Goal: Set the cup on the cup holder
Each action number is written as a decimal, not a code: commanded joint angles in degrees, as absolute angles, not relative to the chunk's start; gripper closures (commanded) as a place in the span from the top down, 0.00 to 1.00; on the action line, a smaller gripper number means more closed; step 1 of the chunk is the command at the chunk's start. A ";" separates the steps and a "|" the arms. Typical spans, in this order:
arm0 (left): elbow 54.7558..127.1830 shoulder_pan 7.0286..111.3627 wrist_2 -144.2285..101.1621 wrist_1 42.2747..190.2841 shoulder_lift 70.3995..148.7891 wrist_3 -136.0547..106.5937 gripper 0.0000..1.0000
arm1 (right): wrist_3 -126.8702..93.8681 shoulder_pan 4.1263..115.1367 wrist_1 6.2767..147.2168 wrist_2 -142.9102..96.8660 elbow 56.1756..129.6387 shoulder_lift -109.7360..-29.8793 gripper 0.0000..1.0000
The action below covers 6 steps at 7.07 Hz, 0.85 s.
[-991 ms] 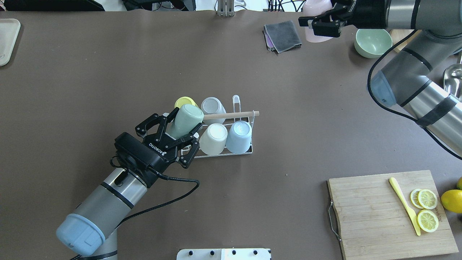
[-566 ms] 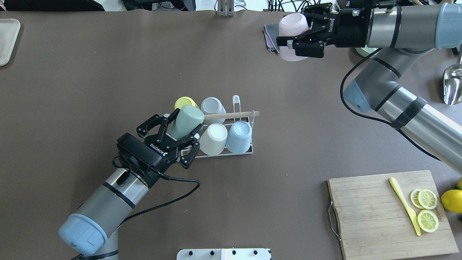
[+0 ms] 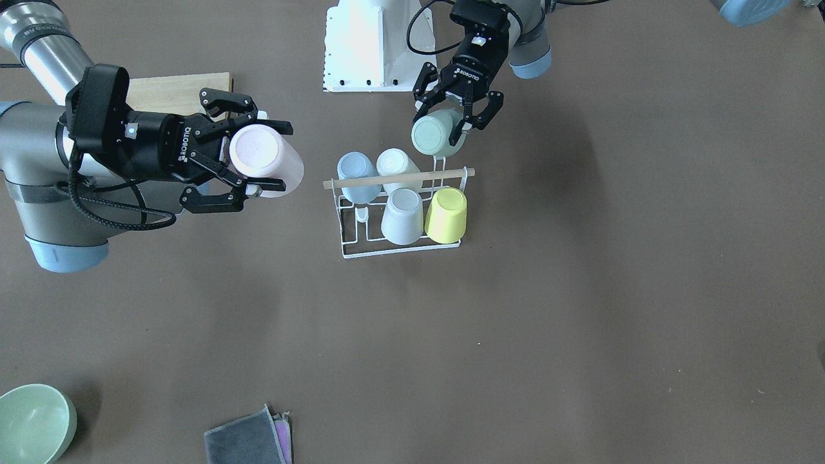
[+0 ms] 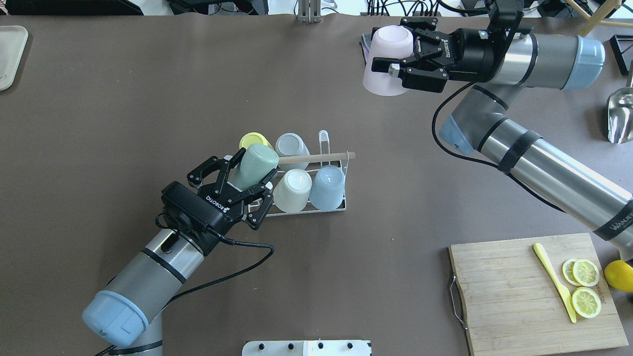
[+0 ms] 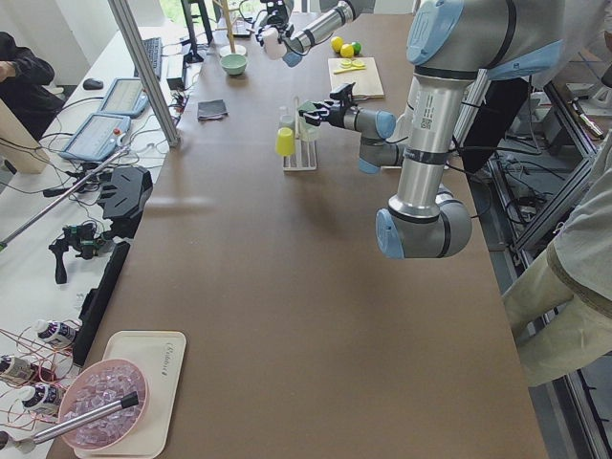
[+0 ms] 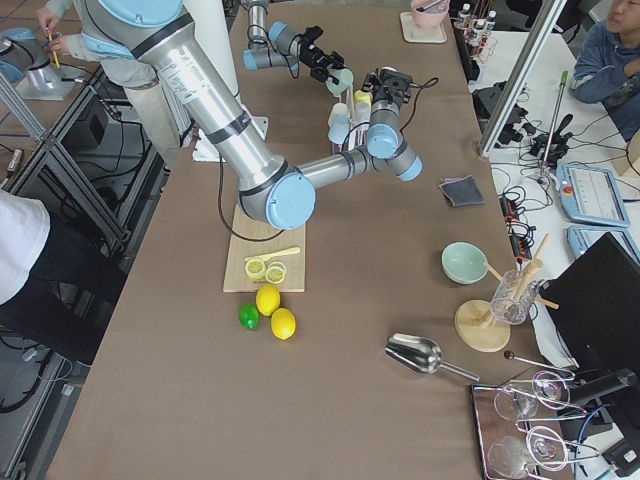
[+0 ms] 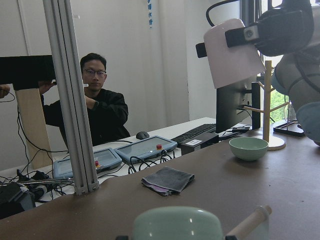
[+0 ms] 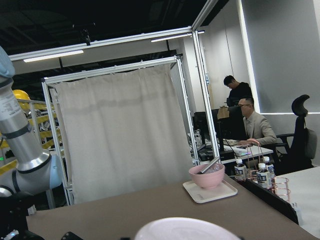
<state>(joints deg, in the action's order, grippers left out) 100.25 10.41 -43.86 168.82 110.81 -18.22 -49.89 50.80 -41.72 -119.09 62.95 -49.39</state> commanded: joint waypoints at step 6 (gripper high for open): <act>99.76 10.55 -43.95 168.49 111.27 -18.19 0.00 | -19.62 42.02 -27.88 -115.58 57.13 -45.71 0.00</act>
